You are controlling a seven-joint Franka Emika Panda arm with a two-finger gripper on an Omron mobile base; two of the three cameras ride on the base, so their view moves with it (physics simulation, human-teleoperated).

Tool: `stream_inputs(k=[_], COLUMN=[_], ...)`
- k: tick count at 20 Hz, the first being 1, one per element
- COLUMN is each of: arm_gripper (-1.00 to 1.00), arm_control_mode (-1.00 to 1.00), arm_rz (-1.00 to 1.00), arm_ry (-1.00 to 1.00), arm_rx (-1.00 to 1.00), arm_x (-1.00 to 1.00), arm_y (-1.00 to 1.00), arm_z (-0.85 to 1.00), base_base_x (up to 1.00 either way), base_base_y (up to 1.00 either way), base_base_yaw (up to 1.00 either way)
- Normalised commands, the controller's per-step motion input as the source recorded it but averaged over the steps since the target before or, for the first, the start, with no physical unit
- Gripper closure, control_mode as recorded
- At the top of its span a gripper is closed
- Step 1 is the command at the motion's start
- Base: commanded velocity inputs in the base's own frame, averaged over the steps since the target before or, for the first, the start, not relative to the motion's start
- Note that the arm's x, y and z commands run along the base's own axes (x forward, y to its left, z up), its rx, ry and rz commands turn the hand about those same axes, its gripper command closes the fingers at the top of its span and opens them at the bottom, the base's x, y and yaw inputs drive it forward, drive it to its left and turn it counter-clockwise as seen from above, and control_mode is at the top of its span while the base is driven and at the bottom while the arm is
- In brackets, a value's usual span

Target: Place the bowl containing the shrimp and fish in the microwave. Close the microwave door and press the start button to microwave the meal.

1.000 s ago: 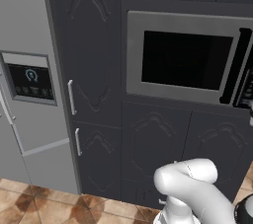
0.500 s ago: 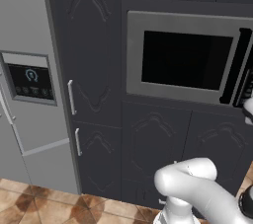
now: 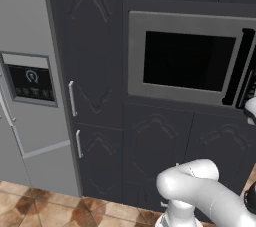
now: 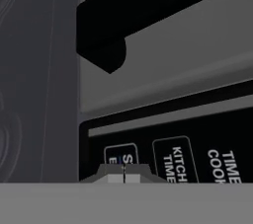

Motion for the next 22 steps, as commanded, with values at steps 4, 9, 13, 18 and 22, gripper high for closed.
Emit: stream_inputs(k=[4,9,13,18,22], arm_gripper=[1.00,1.00,1.00,1.00,1.00], arm_control_mode=[-1.00,-1.00,-1.00,-1.00,-1.00], arm_rz=[-0.02,-0.06,-0.10,-0.12,-0.13], arm_ry=[0.00,-0.08,-0.05,0.00,-0.03], arm_rx=[0.00,0.00,0.00,0.00,0.00], arm_x=[0.22,0.31,0.44,0.54,0.47], arm_y=[-0.04,0.00,-0.01,-0.07,-0.13], arm_z=[-0.32,-0.41,-0.39,-0.38,-0.46], base_base_x=[0.00,0.00,0.00,0.00,0.00], base_base_y=[0.00,0.00,0.00,0.00,0.00], base_base_yaw=[0.00,0.00,0.00,0.00,0.00])
